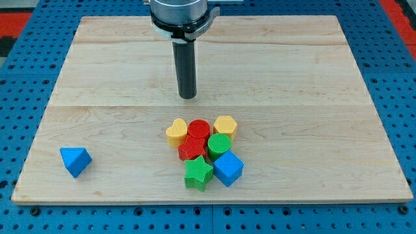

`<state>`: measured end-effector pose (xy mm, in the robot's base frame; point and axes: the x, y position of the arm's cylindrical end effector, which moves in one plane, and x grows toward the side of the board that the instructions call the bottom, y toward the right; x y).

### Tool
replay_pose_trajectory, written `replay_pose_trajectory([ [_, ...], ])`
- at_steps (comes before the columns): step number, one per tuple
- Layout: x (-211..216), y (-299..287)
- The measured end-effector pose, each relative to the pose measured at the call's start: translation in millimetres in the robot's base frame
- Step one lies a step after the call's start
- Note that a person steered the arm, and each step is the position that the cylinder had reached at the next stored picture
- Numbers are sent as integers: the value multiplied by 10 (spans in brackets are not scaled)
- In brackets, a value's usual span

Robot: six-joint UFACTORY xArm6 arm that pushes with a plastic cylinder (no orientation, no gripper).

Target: Move the arm to the right side of the group of blocks

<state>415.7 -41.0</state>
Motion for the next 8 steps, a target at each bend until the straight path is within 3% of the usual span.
replay_pose_trajectory([
  [3, -117, 5],
  [4, -421, 569],
  [5, -168, 1325],
  [6, 187, 1730],
  [8, 919, 1782],
])
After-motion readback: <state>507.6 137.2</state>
